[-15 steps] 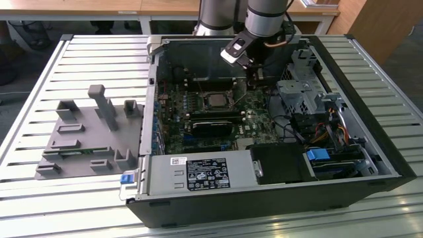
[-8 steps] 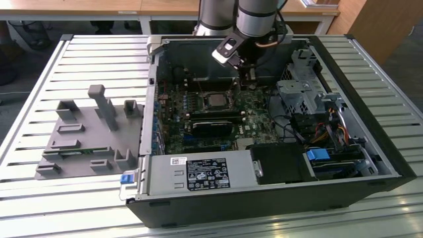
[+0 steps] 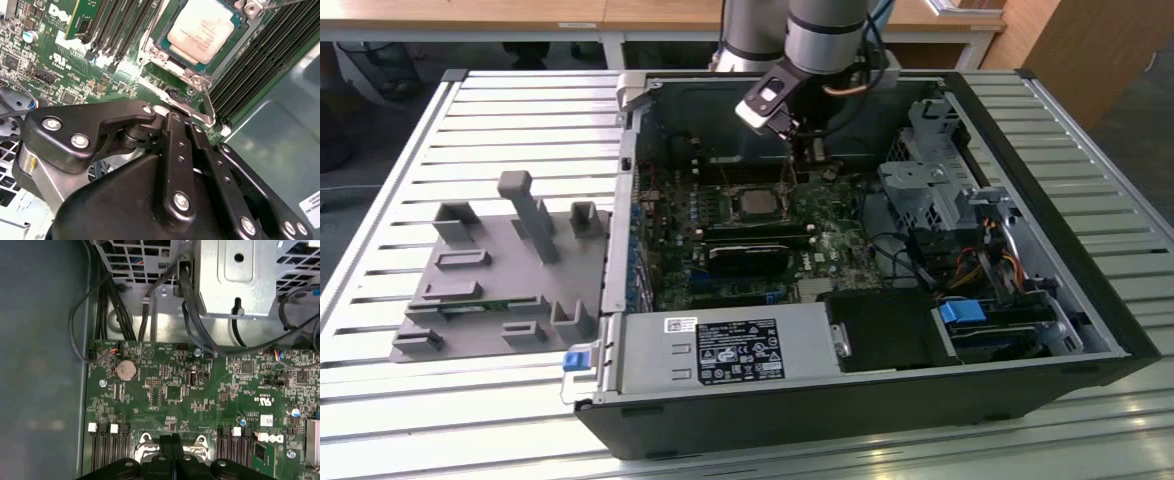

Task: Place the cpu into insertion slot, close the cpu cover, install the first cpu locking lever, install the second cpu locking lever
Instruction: 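Close the cpu cover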

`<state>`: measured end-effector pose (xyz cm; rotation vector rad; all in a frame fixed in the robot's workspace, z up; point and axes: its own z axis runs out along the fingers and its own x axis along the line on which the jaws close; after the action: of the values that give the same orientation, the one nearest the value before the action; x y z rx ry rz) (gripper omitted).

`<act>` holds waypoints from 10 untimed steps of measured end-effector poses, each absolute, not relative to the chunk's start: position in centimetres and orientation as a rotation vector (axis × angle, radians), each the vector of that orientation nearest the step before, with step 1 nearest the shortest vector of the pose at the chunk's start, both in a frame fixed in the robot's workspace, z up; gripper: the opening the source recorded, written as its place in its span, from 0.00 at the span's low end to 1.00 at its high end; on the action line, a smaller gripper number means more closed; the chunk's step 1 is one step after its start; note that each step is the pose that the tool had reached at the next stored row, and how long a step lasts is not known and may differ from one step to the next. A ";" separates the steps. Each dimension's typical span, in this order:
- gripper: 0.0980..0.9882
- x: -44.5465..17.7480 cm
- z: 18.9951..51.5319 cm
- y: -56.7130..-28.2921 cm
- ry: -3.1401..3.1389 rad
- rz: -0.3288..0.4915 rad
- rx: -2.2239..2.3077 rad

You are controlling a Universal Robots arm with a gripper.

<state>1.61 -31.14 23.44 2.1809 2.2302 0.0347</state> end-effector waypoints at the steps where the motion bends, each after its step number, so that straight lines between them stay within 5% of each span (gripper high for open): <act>1: 0.01 1.5 23.4 -31.1 2.230 0.035 2.181; 10: 0.01 0.9 23.4 -31.1 2.230 0.035 2.181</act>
<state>0.93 -31.11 23.44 2.1808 2.2302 0.0347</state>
